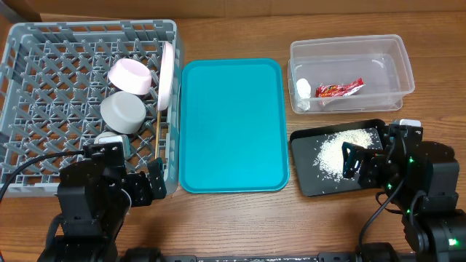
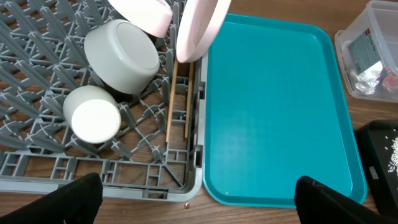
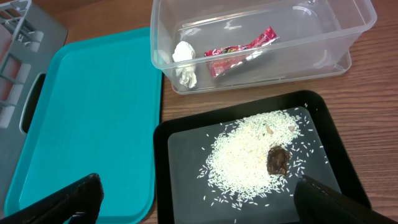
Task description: Sort waste into correct bins and load items into the dishwasher
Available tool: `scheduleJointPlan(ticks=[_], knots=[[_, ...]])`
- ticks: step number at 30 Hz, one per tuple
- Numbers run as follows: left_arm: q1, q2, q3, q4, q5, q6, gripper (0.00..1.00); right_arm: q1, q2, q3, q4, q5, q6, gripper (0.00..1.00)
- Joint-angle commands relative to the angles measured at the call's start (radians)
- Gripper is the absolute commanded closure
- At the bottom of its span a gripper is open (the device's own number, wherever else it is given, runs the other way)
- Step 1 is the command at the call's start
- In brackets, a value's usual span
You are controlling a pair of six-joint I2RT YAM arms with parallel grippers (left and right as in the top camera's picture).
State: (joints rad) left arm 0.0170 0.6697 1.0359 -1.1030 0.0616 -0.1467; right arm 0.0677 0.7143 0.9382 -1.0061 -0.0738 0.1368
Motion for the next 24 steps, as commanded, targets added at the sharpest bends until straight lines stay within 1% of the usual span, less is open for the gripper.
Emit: scheduleJointPlan(ticks=[1,12,16,20,23,24], knots=[[-0.005,-0.002,-0.005,0.000,-0.017,0.019,0.00,0.000,-0.002,-0.012,0.005,0.010,-0.004,0.00],[-0.005,-0.002,-0.005,0.000,-0.017,0.019,0.00,-0.006,-0.012,-0.016,0.004,0.010,-0.003,0.00],[-0.005,-0.002,-0.005,0.000,-0.017,0.019,0.00,-0.037,-0.076,-0.033,0.011,0.013,-0.011,0.00],[-0.005,-0.002,-0.005,0.000,-0.017,0.019,0.00,-0.043,-0.193,-0.121,0.082,0.014,-0.011,0.00],[-0.005,-0.002,-0.005,0.000,-0.017,0.019,0.00,-0.043,-0.299,-0.241,0.196,0.013,-0.011,0.00],[-0.005,-0.002,-0.005,0.000,-0.017,0.019,0.00,-0.043,-0.355,-0.305,0.257,0.013,-0.010,0.00]])
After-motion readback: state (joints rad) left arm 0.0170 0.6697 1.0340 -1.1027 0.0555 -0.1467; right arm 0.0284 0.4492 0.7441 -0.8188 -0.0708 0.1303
